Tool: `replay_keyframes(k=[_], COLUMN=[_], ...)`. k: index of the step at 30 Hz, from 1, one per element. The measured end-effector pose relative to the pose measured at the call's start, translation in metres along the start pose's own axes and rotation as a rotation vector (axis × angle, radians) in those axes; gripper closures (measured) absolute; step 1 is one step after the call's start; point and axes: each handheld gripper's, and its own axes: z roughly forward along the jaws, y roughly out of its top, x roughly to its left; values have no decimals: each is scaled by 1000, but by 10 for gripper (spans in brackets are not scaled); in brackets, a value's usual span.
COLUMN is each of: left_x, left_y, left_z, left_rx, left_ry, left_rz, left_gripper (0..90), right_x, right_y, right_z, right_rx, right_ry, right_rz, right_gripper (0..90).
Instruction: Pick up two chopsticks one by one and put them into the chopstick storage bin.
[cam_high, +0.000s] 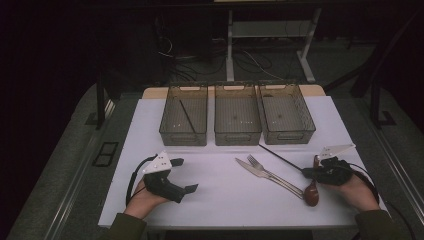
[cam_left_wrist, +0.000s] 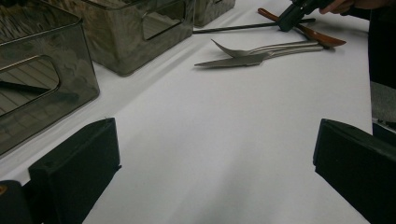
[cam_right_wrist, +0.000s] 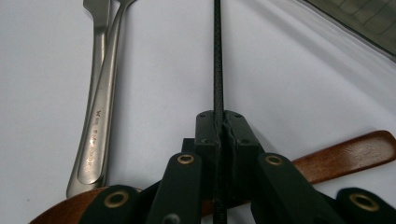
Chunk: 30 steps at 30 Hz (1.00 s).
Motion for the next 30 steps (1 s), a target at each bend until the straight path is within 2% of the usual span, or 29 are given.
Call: replay_keyframes(k=[15, 23, 30], left_x=[0, 0, 0], left_y=[0, 0, 0], left_z=[0, 0, -1], left_rx=[4, 2, 1], left_ry=[-3, -2, -1], left_rz=[1, 1, 0], left_gripper=[0, 0, 0], right_x=[-1, -3, -2], right_y=[2, 2, 6], right_z=[-6, -19, -33], right_rx=[-24, -73, -135], right_ry=[28, 42, 78], right_rz=[16, 23, 26], right_gripper=[840, 840, 840])
